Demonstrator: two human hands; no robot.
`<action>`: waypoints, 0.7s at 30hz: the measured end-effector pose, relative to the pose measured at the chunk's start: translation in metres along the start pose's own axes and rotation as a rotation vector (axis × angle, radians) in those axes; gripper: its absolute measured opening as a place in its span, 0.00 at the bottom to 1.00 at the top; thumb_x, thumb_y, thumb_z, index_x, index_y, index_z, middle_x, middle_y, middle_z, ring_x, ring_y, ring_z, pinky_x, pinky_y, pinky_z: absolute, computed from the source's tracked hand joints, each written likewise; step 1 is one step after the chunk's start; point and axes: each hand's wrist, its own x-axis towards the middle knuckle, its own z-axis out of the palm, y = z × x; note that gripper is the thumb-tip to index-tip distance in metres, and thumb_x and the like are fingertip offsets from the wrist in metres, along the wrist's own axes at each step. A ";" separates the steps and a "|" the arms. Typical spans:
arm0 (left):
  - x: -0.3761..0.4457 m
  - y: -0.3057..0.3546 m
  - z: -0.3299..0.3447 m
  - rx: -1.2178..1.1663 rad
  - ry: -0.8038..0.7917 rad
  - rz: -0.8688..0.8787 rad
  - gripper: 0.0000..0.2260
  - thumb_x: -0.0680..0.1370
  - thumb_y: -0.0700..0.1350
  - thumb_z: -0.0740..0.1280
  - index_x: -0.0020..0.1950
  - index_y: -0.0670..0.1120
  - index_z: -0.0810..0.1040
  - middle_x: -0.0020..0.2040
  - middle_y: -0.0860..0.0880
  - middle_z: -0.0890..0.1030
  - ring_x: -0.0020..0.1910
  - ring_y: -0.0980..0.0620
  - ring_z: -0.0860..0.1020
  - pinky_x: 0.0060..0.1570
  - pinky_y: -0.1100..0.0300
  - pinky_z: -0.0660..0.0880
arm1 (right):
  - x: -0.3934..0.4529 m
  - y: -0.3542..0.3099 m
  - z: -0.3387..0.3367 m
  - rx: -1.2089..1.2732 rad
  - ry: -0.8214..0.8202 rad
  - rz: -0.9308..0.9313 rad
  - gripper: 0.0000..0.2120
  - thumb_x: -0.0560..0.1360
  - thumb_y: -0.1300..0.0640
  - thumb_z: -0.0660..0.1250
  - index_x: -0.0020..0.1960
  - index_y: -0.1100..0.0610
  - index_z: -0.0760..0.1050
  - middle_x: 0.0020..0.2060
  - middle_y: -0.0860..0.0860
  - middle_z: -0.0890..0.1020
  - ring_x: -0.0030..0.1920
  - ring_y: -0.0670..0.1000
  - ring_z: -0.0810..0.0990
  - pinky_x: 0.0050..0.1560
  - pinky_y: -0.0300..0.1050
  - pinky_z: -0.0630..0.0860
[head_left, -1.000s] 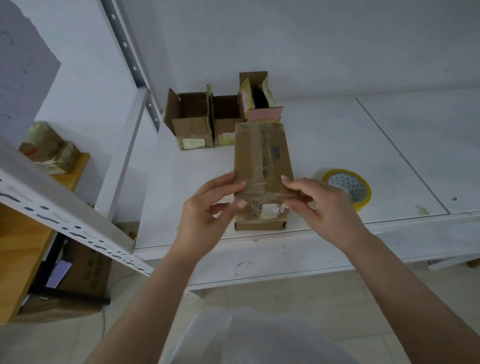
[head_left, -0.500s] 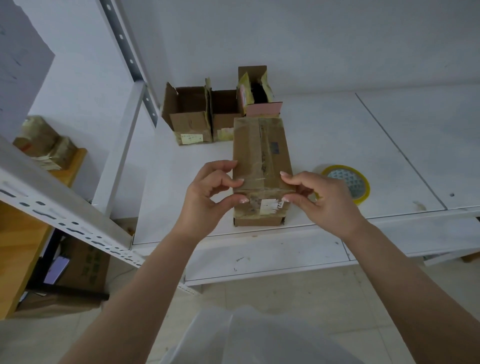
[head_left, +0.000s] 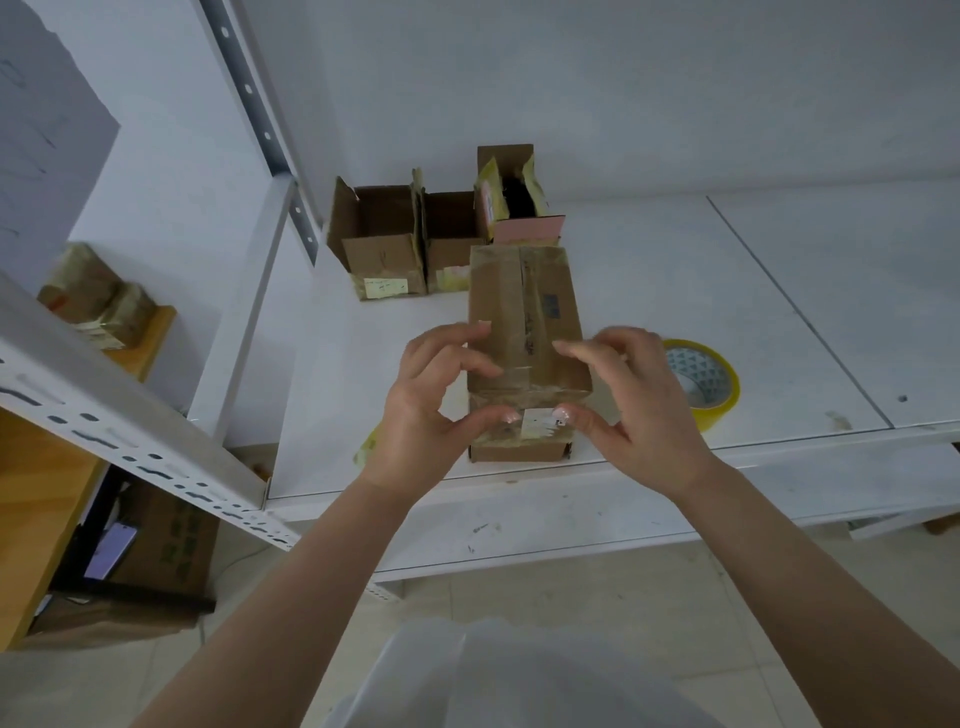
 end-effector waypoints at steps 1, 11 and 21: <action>0.004 0.003 0.004 0.027 -0.016 0.056 0.14 0.70 0.46 0.76 0.53 0.42 0.81 0.63 0.48 0.77 0.67 0.48 0.71 0.65 0.53 0.71 | 0.003 -0.002 0.000 -0.062 0.003 -0.035 0.30 0.78 0.37 0.54 0.72 0.55 0.69 0.64 0.60 0.73 0.62 0.60 0.71 0.58 0.55 0.72; 0.001 0.008 0.028 -0.063 0.053 0.007 0.07 0.72 0.34 0.73 0.50 0.37 0.84 0.55 0.44 0.83 0.63 0.44 0.77 0.62 0.48 0.75 | 0.007 -0.011 0.025 0.070 0.140 -0.113 0.19 0.81 0.55 0.59 0.67 0.64 0.74 0.66 0.59 0.75 0.70 0.63 0.69 0.66 0.61 0.71; -0.005 -0.013 -0.001 -0.103 0.003 -0.020 0.14 0.75 0.38 0.70 0.60 0.40 0.79 0.61 0.44 0.80 0.68 0.46 0.74 0.66 0.49 0.72 | 0.004 0.005 0.010 0.227 0.003 -0.112 0.21 0.79 0.58 0.61 0.69 0.66 0.69 0.69 0.59 0.72 0.74 0.60 0.65 0.74 0.51 0.63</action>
